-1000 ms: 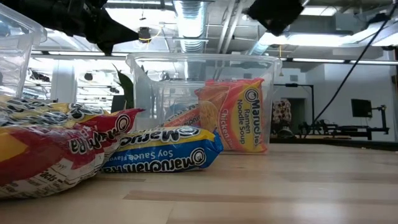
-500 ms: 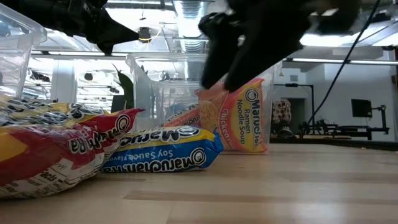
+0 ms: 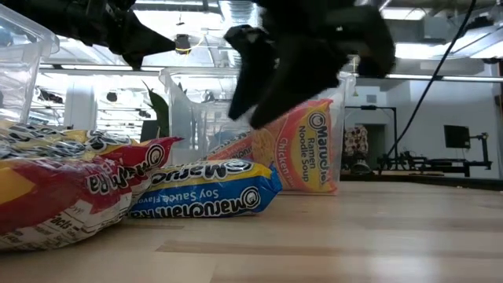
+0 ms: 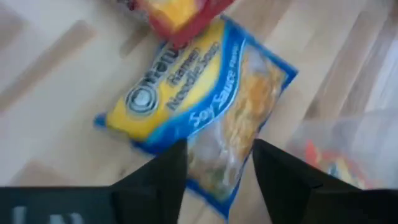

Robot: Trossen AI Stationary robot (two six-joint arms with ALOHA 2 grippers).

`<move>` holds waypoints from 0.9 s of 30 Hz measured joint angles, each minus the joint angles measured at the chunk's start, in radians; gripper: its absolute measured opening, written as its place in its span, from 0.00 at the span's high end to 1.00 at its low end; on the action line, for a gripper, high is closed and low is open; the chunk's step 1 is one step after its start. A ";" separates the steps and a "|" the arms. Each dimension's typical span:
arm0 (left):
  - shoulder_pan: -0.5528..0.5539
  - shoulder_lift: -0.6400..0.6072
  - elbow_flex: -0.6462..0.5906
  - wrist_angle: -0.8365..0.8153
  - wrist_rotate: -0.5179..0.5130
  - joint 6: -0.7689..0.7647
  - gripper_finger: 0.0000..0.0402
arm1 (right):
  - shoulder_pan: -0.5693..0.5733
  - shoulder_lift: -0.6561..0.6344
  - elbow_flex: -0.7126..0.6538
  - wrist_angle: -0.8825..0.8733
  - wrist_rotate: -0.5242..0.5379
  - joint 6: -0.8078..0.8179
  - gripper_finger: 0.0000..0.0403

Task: Sort Maruchan noodles
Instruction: Put the blue noodle pack into the top transparent bin

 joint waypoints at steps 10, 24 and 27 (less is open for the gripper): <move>0.000 0.000 0.000 0.000 0.000 0.000 1.00 | 0.005 0.021 -0.006 0.056 -0.043 0.112 0.96; 0.000 0.000 0.000 0.001 0.000 0.000 1.00 | 0.007 0.048 -0.015 0.031 0.078 -0.060 0.98; 0.000 0.000 0.000 0.001 0.000 0.000 1.00 | 0.021 0.046 -0.014 0.067 0.119 -0.138 0.98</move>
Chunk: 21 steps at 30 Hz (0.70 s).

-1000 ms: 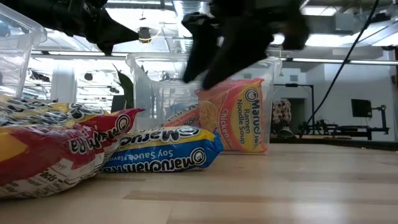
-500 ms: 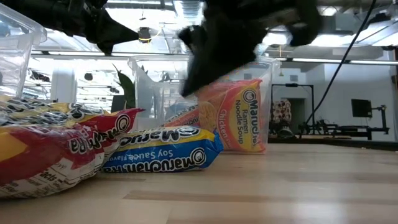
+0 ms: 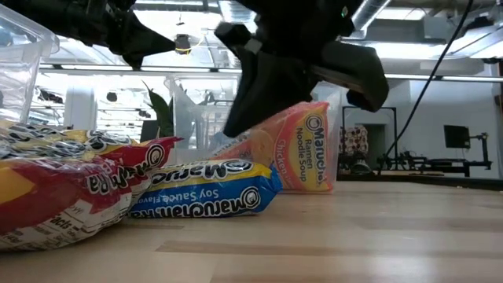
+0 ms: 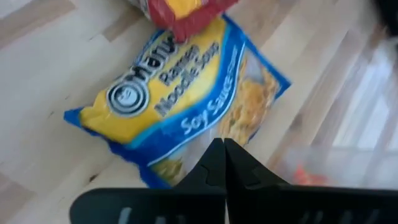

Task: Sort Maruchan noodles
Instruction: Put the blue noodle pack into the top transparent bin

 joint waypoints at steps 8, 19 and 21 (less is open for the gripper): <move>0.000 0.000 0.000 0.000 0.000 0.000 1.00 | 0.010 0.013 0.000 0.017 -0.118 -0.149 0.98; 0.000 0.003 0.000 -0.003 0.000 0.001 1.00 | 0.017 0.110 0.008 0.110 -0.009 -0.354 0.98; 0.000 0.008 -0.001 -0.003 0.000 0.000 1.00 | 0.018 0.111 0.010 0.073 -0.001 -0.345 0.98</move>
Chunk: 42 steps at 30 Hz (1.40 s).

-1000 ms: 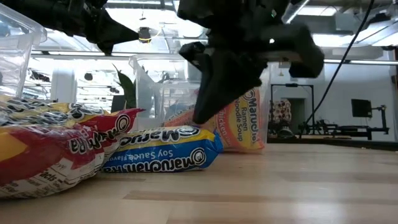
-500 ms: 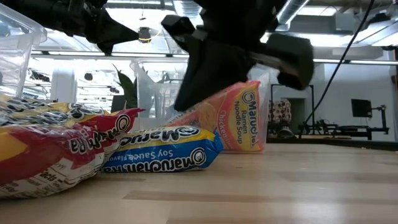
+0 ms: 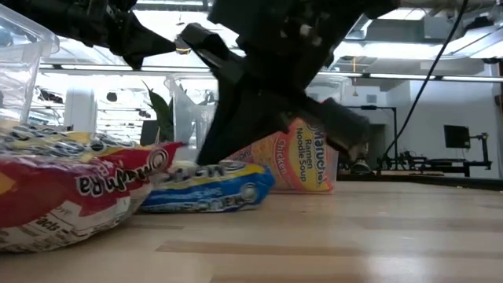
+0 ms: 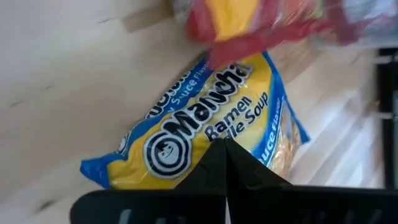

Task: Sort Maruchan noodles
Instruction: Put the blue noodle pack into the top transparent bin

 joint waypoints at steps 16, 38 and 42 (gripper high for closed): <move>0.000 0.018 0.000 0.003 0.000 -0.003 1.00 | 0.067 -0.065 -0.014 -0.648 0.022 0.576 0.98; 0.000 0.018 0.000 0.005 0.000 -0.010 1.00 | 0.118 -0.358 -0.411 -0.767 -0.143 0.980 0.98; 0.000 0.018 0.000 0.024 0.000 -0.010 1.00 | 0.056 -0.534 -0.586 -0.605 -0.092 1.017 0.98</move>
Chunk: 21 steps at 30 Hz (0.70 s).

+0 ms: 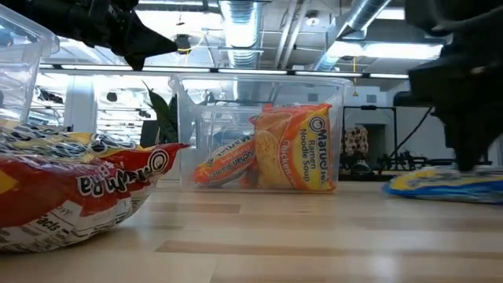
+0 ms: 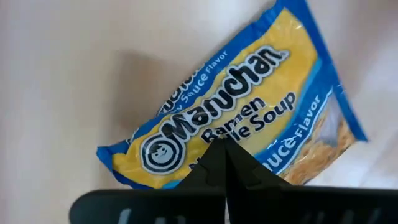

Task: Sort Maruchan noodles
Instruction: Put the blue noodle pack into the top transparent bin

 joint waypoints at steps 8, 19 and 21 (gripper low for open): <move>0.000 0.000 0.000 0.006 0.000 0.007 1.00 | -0.204 -0.199 -0.223 0.228 0.172 0.018 0.98; 0.000 0.000 0.000 0.005 0.000 0.007 1.00 | -0.602 -0.222 -0.245 0.262 0.260 -0.058 0.98; 0.000 0.000 0.000 0.005 0.000 0.009 1.00 | -0.676 -0.222 -0.246 0.305 0.260 -0.085 0.98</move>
